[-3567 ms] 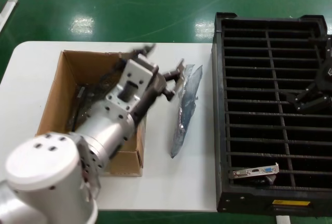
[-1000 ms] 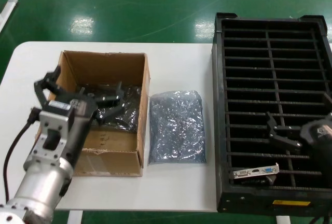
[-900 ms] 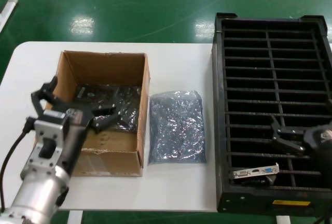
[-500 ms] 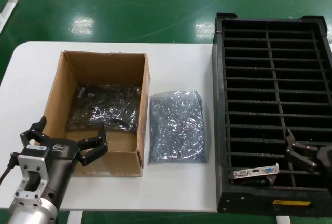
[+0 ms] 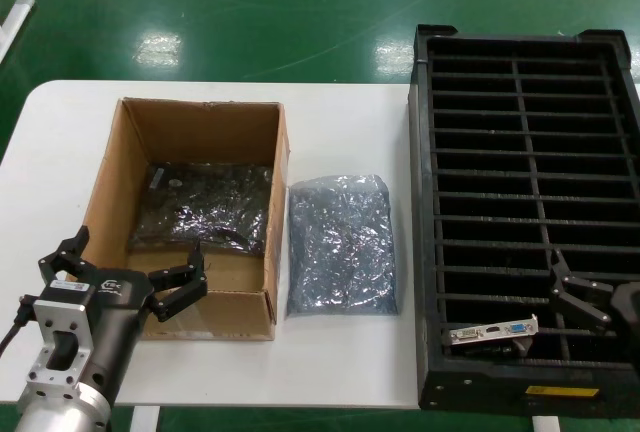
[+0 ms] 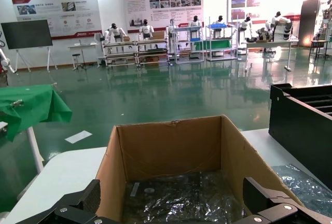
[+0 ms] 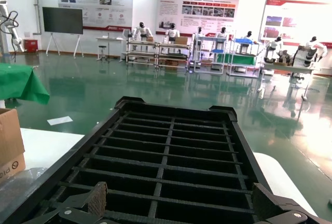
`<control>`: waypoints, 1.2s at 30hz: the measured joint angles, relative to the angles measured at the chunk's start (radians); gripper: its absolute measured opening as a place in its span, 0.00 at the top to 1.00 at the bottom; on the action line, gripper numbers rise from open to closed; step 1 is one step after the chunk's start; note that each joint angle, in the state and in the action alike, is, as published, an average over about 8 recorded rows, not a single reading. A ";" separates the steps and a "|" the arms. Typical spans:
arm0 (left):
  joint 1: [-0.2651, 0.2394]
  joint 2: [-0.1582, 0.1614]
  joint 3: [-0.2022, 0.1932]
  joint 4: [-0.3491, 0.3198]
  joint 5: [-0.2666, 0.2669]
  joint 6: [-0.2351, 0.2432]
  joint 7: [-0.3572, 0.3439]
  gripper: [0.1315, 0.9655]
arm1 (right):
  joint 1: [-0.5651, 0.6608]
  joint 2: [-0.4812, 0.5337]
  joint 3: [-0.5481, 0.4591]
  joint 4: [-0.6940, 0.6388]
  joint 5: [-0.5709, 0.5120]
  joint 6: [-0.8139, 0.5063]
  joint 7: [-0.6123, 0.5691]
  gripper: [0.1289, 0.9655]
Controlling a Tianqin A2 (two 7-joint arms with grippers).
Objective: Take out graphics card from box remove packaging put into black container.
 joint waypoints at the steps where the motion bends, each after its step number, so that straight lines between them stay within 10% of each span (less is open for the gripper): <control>1: 0.000 0.000 0.000 0.000 0.000 0.000 0.000 0.00 | 0.000 0.000 0.000 0.000 0.000 0.000 0.000 0.00; 36: 0.000 0.000 0.000 0.000 0.000 0.000 0.000 0.00 | 0.000 0.000 0.000 0.000 0.000 0.000 0.000 0.00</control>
